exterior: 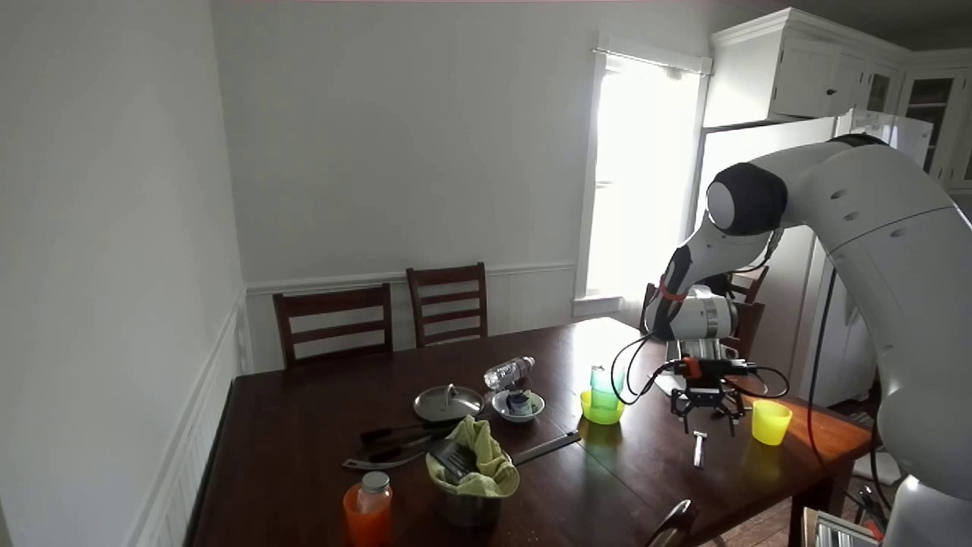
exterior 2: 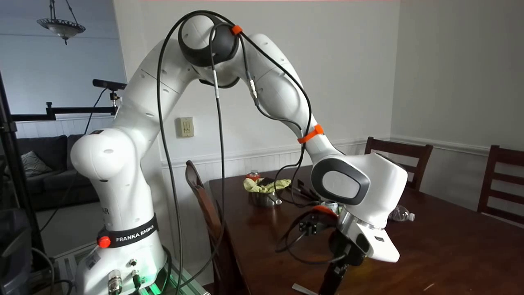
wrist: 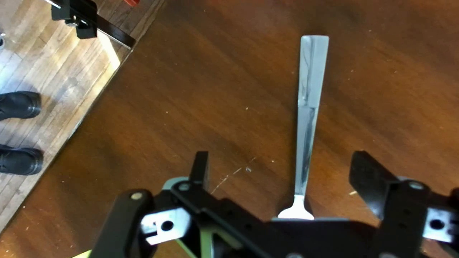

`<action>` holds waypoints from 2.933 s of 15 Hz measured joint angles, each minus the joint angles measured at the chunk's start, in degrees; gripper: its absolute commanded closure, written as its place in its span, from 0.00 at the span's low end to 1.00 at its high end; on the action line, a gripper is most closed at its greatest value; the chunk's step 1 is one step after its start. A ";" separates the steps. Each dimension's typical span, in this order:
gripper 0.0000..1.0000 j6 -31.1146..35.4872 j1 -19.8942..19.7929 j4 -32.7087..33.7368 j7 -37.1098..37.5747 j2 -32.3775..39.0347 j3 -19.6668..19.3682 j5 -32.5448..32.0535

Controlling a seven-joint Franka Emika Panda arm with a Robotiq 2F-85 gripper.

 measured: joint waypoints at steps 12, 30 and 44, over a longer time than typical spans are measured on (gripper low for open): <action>0.75 5.05 -4.15 0.57 -6.99 1.44 3.78 5.15; 0.98 4.23 -4.18 2.04 -6.98 0.08 4.30 5.17; 0.98 -7.47 0.50 8.66 -0.72 -12.68 2.16 3.03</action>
